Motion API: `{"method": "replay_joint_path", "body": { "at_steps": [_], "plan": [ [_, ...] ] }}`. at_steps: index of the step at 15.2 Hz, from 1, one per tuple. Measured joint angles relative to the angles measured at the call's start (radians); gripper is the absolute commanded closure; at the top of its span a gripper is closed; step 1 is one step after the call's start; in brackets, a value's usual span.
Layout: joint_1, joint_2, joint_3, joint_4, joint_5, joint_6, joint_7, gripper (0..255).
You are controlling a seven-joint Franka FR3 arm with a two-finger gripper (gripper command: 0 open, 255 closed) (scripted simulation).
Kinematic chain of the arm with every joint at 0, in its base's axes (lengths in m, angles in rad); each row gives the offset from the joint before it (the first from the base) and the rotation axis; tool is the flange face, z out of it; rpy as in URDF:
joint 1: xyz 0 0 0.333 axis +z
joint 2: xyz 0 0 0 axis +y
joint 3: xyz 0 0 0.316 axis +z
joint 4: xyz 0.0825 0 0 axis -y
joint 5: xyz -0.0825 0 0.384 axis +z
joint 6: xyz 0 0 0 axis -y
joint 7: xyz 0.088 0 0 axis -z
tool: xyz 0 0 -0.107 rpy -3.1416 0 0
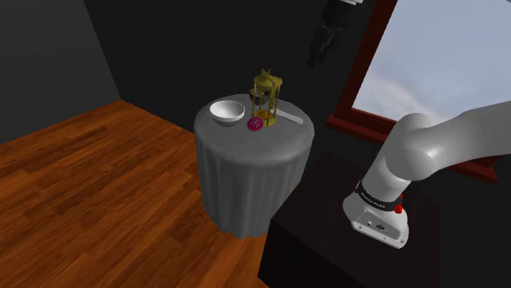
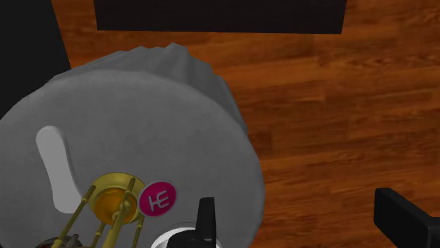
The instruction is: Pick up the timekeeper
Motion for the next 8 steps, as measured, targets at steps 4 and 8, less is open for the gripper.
{"method": "replay_joint_path", "body": {
  "at_steps": [4,8],
  "plan": [
    [-0.016,0.045,0.001,-0.021,-0.009,0.072,0.022,0],
    [-0.047,0.143,0.0,-0.04,-0.027,0.203,0.063,0]
  ]
}}
